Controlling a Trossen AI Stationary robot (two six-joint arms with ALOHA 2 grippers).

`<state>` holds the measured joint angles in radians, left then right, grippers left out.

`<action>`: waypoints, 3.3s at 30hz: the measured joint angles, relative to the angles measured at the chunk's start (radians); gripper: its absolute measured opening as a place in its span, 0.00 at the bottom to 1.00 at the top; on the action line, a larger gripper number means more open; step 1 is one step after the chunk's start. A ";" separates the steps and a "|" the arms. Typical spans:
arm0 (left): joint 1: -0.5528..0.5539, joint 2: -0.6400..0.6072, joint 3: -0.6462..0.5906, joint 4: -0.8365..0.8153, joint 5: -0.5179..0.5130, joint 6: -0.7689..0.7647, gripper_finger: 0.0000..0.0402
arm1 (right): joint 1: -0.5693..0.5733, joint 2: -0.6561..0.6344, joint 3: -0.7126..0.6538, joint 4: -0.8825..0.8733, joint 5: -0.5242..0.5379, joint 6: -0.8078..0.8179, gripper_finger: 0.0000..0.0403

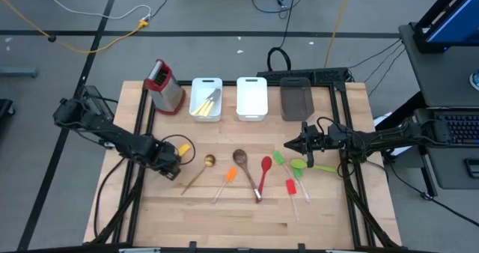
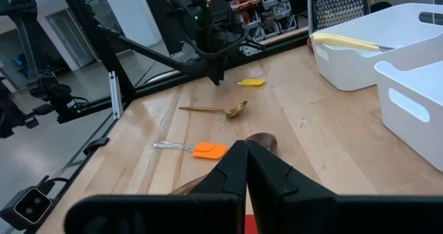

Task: Pick & Place Kitchen Items
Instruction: Put the yellow spatula into the black bin

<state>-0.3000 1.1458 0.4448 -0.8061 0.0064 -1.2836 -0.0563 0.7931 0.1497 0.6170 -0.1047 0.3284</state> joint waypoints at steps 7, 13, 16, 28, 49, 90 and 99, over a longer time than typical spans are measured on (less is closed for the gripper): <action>0.079 0.000 0.003 0.079 -0.117 0.047 0.26 | 0.000 0.000 0.000 0.003 0.000 0.000 0.00; 0.142 0.002 0.004 0.285 -0.273 0.131 0.26 | 0.000 0.000 0.000 0.008 0.000 0.012 0.00; 0.185 0.017 0.006 0.301 -0.282 0.156 0.26 | 0.000 0.000 0.000 0.009 0.000 0.035 0.00; 0.221 -0.043 0.006 0.174 -0.154 0.181 0.31 | 0.000 0.000 0.000 0.024 -0.001 0.049 0.00; -0.131 -0.112 -0.019 0.105 -0.343 -0.080 0.33 | 0.000 0.000 0.000 0.023 0.000 0.026 0.00; -0.298 -0.112 -0.171 0.328 -0.613 -0.172 0.59 | 0.000 0.000 0.000 0.022 0.000 0.018 0.00; -0.257 0.029 -0.171 0.372 -0.624 -0.105 0.53 | -0.001 0.000 0.000 0.022 0.000 0.018 0.00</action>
<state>-0.5568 1.1743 0.2741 -0.4336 -0.6178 -1.3890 -0.0570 0.7930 0.1497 0.6392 -0.1047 0.3466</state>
